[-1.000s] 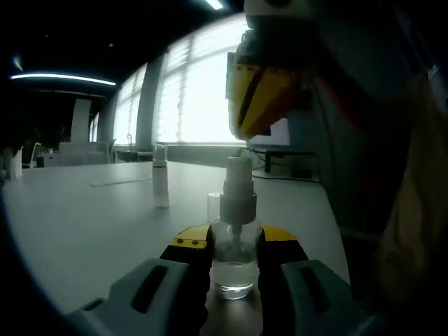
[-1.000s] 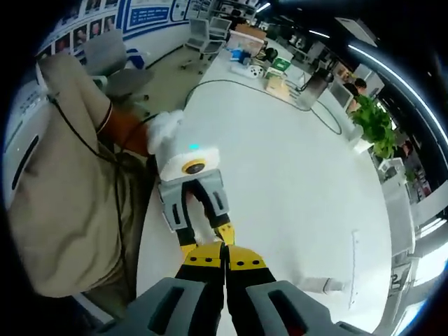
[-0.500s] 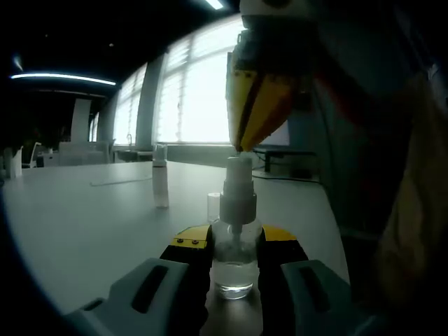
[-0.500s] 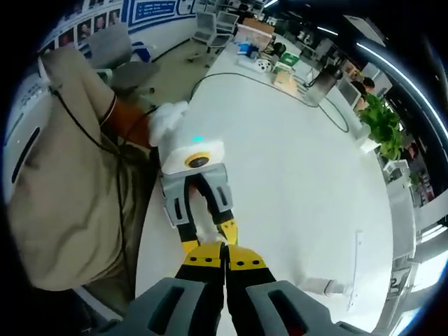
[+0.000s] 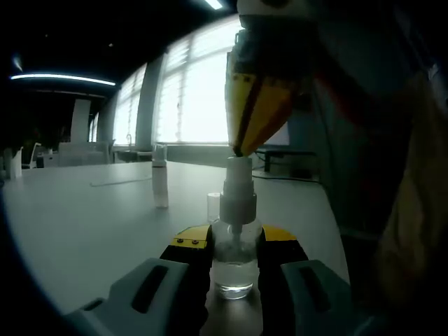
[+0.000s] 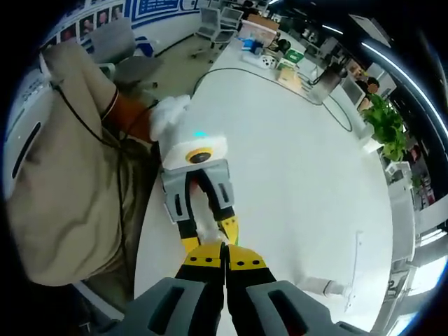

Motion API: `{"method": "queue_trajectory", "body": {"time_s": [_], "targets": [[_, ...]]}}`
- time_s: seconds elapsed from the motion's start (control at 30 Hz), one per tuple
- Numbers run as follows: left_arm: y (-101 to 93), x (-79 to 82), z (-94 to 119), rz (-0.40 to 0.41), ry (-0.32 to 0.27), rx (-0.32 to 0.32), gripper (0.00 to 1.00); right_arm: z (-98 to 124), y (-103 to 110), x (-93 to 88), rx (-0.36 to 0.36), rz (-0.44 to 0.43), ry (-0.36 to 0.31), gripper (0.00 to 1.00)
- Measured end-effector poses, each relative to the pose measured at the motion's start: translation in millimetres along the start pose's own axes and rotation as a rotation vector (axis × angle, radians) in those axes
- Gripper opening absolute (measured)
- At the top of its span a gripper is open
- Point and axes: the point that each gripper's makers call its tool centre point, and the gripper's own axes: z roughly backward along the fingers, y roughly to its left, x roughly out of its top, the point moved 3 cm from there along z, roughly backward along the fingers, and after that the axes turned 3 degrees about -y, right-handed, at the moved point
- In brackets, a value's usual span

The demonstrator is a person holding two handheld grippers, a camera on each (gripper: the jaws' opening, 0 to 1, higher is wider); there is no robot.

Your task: Clamp pump bottle remove cover press pump head put on cover

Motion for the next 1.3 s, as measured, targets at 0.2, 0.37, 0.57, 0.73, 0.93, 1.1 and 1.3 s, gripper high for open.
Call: {"method": "queue_trajectory", "body": {"time_s": [0.2, 0.37, 0.57, 0.73, 0.93, 1.1, 1.3], "targets": [[-0.5, 0.0, -0.1, 0.0, 0.0, 0.0, 0.16, -2.2, -2.1, 2.4, 0.025, 0.012, 0.015, 0.0], [-0.6, 0.1, -0.2, 0.0, 0.0, 0.0, 0.16, -2.9, -2.1, 3.2, 0.052, 0.031, 0.038, 0.0], [-2.3, 0.4, -0.5, -0.001, 0.0, -0.001, 0.16, -3.6, -2.4, 3.7, 0.085, 0.052, 0.063, 0.0], [-1.3, 0.3, -0.3, -0.002, 0.0, 0.0, 0.16, -3.7, -2.0, 4.0, 0.1, 0.063, 0.079, 0.0], [-1.3, 0.2, -0.3, -0.001, 0.001, -0.001, 0.16, -3.4, -1.8, 3.2, 0.117, 0.077, 0.098, 0.0], [-2.7, 0.3, -0.5, -0.001, 0.001, -0.001, 0.16, -4.2, -1.0, 3.4, 0.139, 0.082, 0.108, 0.0], [-3.2, 0.2, -0.7, -0.004, 0.001, -0.001, 0.16, -5.5, -1.0, 3.0, 0.176, 0.077, 0.123, 0.0]]}}
